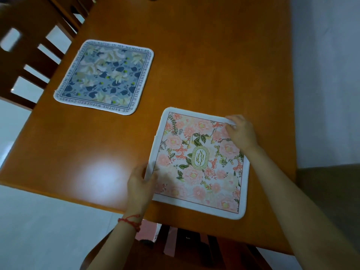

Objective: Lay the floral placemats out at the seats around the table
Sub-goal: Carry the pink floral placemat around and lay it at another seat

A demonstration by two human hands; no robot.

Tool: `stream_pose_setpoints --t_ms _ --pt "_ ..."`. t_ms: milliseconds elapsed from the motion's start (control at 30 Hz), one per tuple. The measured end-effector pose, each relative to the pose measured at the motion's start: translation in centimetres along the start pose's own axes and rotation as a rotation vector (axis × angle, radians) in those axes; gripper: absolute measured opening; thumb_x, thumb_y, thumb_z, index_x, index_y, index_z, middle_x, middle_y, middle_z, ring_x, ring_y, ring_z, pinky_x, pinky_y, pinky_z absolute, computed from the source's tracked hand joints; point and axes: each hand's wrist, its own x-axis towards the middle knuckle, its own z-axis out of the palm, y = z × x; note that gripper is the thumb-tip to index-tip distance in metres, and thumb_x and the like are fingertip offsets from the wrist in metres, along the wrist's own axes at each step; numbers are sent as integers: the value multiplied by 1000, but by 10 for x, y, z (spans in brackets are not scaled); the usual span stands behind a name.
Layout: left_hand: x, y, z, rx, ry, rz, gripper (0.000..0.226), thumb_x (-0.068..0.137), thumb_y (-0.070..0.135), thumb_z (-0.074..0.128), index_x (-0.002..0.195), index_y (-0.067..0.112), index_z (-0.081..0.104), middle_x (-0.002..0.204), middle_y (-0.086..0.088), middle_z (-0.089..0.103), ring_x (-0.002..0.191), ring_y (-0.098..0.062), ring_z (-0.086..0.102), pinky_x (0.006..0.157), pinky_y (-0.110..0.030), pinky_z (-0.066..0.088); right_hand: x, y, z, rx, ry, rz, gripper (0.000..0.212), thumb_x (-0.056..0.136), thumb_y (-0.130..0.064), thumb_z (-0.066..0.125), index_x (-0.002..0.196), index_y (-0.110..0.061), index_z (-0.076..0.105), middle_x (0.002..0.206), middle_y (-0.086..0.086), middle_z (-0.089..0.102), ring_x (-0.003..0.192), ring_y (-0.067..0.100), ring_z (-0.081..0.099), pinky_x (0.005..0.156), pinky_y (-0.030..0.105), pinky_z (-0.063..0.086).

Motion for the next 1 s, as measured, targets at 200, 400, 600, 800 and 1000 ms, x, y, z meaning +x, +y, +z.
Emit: stream_pose_setpoints --t_ms 200,400,600,800,1000 --pt "-5 -14 2 -26 -48 -86 40 89 34 54 125 18 53 120 -1 60 99 -20 55 77 -31 47 14 6 5 -71 -80 -17 33 89 -12 53 121 -2 56 124 16 56 115 29 49 99 37 36" --pt "-3 -3 7 -52 -45 -113 24 91 29 51 114 22 58 87 10 57 82 -21 56 58 -21 41 11 17 4 -85 -77 -16 33 86 -9 56 119 -3 57 123 12 55 116 28 45 102 39 33" --pt "0 7 18 1 -84 -52 37 91 19 51 128 19 50 109 0 56 66 -4 54 44 -13 40 1 33 -1 -73 -61 -4 37 85 -8 60 122 -3 55 124 11 55 116 27 44 93 24 27" --pt "2 10 23 64 -119 -29 40 90 17 51 130 14 48 125 -5 55 80 -19 57 47 -12 37 -17 48 -5 -69 -10 15 39 85 -12 61 122 -2 55 123 13 55 116 28 45 97 30 30" --pt "-7 7 6 -64 -40 -111 44 89 22 56 132 14 48 126 -2 56 109 -22 53 87 -29 40 -24 53 -3 -68 26 21 39 85 -13 61 121 -2 55 123 14 55 116 30 45 104 43 33"
